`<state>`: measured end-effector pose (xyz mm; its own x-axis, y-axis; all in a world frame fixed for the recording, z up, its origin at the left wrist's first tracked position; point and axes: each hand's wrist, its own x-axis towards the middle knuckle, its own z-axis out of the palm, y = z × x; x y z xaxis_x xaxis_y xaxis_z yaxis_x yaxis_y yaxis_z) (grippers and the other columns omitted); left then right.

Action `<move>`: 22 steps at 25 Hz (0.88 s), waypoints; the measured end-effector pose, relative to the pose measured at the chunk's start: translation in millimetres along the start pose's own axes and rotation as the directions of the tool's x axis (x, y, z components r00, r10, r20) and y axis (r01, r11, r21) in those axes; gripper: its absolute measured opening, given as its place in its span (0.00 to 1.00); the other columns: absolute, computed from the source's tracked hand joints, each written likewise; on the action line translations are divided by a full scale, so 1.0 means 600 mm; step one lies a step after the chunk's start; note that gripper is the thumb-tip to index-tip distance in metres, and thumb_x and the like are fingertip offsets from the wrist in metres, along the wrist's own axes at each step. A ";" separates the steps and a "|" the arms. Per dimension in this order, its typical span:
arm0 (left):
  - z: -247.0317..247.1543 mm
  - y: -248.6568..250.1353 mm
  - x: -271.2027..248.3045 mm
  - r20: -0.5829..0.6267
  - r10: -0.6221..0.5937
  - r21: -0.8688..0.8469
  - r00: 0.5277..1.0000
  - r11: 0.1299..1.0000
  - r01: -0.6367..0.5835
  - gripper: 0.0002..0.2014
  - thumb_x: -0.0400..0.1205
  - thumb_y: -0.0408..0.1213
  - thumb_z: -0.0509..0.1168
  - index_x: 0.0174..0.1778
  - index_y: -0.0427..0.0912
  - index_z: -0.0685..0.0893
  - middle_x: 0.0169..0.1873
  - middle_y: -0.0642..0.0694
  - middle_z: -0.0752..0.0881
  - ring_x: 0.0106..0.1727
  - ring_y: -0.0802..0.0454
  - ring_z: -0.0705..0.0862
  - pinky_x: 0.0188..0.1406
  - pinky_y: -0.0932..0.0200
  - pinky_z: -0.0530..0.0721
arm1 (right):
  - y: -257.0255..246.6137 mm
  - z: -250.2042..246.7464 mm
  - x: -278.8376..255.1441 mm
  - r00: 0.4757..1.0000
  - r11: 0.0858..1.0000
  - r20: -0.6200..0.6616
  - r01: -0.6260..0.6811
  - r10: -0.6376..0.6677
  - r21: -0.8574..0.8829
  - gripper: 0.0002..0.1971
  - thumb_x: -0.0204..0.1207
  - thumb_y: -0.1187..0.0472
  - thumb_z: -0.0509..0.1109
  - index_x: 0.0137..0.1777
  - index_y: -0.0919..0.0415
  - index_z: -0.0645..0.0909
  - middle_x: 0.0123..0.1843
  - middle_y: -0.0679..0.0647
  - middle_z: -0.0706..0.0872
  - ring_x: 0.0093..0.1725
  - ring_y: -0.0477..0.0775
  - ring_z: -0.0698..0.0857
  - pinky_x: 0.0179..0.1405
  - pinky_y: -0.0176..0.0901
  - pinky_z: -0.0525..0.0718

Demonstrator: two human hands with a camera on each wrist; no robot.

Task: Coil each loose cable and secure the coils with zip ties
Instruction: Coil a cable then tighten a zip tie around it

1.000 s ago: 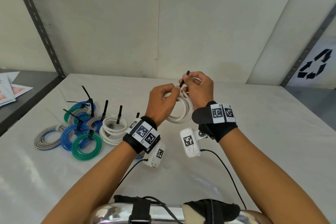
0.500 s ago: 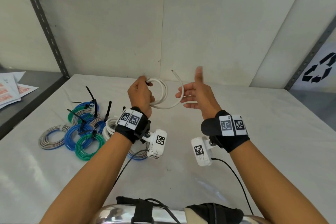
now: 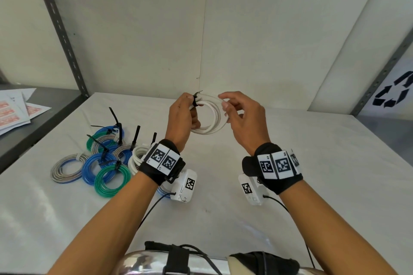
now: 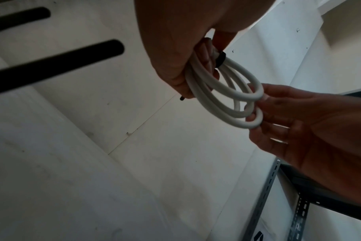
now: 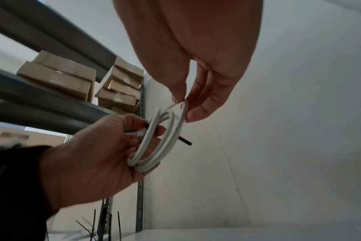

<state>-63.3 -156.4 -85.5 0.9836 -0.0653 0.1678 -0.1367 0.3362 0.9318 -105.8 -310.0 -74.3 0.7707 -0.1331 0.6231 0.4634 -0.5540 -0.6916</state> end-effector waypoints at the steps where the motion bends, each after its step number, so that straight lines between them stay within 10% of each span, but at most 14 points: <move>1: -0.001 0.002 -0.001 0.020 0.018 0.009 1.000 1.000 -0.018 0.16 0.88 0.34 0.51 0.32 0.47 0.68 0.27 0.51 0.59 0.32 0.50 0.53 0.29 0.53 0.53 | 0.003 0.000 0.000 1.000 1.000 -0.014 0.012 -0.012 -0.018 0.09 0.84 0.63 0.68 0.58 0.53 0.88 0.42 0.46 0.87 0.42 0.47 0.86 0.42 0.58 0.90; 9: -0.011 0.008 0.002 0.107 0.174 0.144 0.979 0.972 -0.188 0.25 0.86 0.27 0.50 0.26 0.55 0.75 0.26 0.48 0.61 0.28 0.50 0.56 0.26 0.56 0.57 | 0.007 0.001 0.000 0.999 0.995 0.001 0.051 -0.051 -0.084 0.13 0.87 0.64 0.62 0.61 0.52 0.86 0.47 0.50 0.83 0.45 0.50 0.85 0.39 0.56 0.91; 22: -0.013 0.007 0.004 0.139 0.245 0.224 0.960 0.936 -0.271 0.11 0.81 0.35 0.55 0.35 0.42 0.77 0.24 0.51 0.65 0.25 0.52 0.61 0.23 0.62 0.67 | -0.004 0.000 -0.007 1.000 1.000 -0.019 0.012 -0.012 0.017 0.12 0.87 0.65 0.61 0.61 0.54 0.85 0.52 0.56 0.83 0.48 0.52 0.84 0.36 0.50 0.92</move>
<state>-60.3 -147.8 -83.8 0.8942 -0.1107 0.4338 -0.4210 0.1218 0.8989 -110.0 -308.3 -75.3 0.7565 -0.1425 0.6383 0.4803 -0.5414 -0.6901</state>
